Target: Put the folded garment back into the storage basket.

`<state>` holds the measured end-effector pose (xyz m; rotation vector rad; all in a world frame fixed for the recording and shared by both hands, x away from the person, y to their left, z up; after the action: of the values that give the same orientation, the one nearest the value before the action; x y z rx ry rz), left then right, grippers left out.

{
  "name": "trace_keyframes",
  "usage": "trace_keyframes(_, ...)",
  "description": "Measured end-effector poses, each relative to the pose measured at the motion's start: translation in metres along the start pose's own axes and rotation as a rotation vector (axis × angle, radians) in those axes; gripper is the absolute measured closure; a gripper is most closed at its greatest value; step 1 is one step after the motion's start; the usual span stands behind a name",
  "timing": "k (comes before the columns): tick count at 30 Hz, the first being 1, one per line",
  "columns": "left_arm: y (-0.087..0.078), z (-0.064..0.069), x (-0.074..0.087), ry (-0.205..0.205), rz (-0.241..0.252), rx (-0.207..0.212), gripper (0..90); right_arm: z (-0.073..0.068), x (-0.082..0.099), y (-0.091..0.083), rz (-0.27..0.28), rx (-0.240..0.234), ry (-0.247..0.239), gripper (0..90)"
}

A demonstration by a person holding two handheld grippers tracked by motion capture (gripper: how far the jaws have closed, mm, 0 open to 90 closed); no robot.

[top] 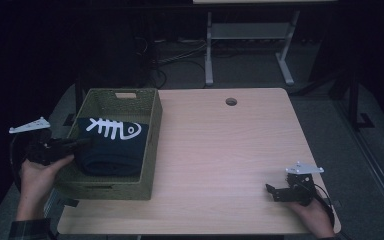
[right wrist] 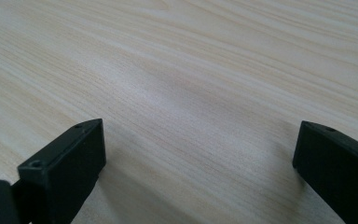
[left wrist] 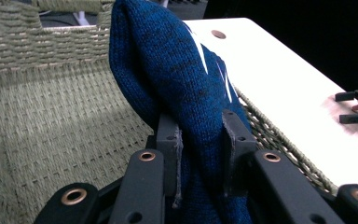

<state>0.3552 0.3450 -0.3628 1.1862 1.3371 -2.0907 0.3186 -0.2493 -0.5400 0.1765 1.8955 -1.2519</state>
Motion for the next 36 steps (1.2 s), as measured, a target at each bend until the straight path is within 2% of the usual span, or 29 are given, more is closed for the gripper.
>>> trace_keyframes(3,0.004,-0.005,0.001,-0.01,-0.007,-0.006,72.6,0.0,0.0,0.0,0.0,0.0,0.0,2.0)
trace_keyframes(8,0.013,-0.012,0.004,-0.004,-0.035,-0.029,72.6,0.0,0.0,0.0,0.0,0.0,0.0,2.0)
trace_keyframes(17,0.035,-0.011,0.0,0.001,-0.078,-0.012,72.6,0.0,0.0,0.0,0.0,0.0,0.0,2.0)
trace_keyframes(22,0.046,-0.018,-0.003,0.012,-0.106,-0.037,72.6,0.0,0.0,0.0,0.0,0.0,0.001,2.0)
trace_keyframes(27,0.056,-0.028,-0.003,0.018,-0.129,-0.091,72.5,0.0,0.0,0.0,0.0,0.0,0.001,2.0)
trace_keyframes(31,0.064,-0.033,-0.001,0.023,-0.151,-0.114,72.5,0.0,0.0,0.0,0.0,0.0,0.0,2.0)
trace_keyframes(36,0.071,-0.043,0.003,0.041,-0.185,-0.177,71.9,0.0,0.0,0.0,0.0,0.0,0.001,2.0)
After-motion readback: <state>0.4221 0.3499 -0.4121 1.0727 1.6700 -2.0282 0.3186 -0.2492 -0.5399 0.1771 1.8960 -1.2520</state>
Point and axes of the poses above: each handheld gripper's, and its own axes: y roughly forward along the jaws, x roughly out of its underside, z roughly to its right, the point moved 8 cm from there along y, roughly forward along the jaws, and after that the axes turned 10 degrees about -x, right-handed, at the moved point
